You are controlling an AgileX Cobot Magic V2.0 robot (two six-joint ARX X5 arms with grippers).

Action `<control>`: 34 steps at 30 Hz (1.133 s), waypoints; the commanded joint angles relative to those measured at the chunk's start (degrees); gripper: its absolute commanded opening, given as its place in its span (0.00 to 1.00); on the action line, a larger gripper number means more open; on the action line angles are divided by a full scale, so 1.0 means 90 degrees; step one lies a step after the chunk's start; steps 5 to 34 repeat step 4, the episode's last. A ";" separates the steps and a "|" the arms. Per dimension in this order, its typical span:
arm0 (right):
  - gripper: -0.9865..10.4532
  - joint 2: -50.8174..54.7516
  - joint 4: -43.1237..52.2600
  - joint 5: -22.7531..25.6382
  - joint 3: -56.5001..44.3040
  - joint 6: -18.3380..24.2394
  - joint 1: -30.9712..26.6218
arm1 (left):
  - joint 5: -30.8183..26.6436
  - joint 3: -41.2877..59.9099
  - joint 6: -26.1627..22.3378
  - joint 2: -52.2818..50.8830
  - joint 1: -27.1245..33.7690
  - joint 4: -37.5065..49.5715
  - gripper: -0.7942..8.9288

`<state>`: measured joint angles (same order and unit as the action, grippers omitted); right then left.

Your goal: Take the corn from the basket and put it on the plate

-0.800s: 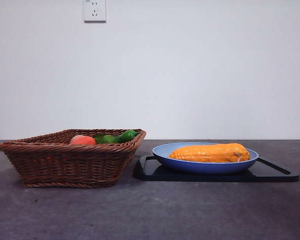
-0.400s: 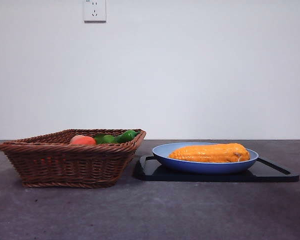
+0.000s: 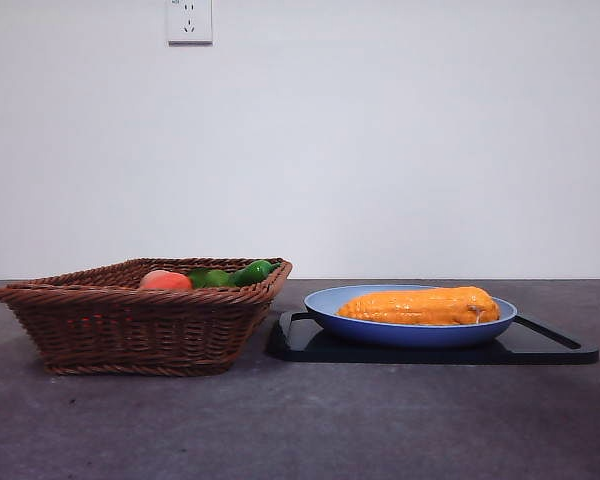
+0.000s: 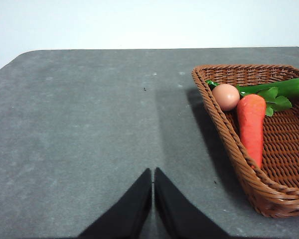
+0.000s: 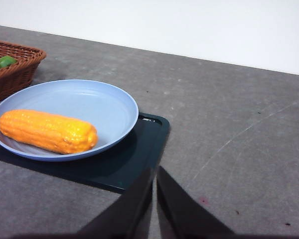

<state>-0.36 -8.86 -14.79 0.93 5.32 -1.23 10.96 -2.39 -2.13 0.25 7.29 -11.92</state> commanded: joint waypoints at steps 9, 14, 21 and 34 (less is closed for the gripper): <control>0.09 0.0017 -0.0022 0.0000 -0.0039 -0.0044 0.0002 | 0.0041 0.0051 0.0027 -0.0010 0.0022 -0.0352 0.09; 0.09 0.0017 -0.0022 0.0000 -0.0039 -0.0044 0.0002 | 0.0041 0.0051 0.0027 -0.0010 0.0022 -0.0352 0.09; 0.09 0.0017 -0.0022 0.0000 -0.0039 -0.0044 0.0002 | 0.0041 0.0051 0.0027 -0.0010 0.0022 -0.0352 0.09; 0.09 0.0017 -0.0022 0.0000 -0.0039 -0.0044 0.0002 | 0.0041 0.0051 0.0027 -0.0010 0.0022 -0.0352 0.09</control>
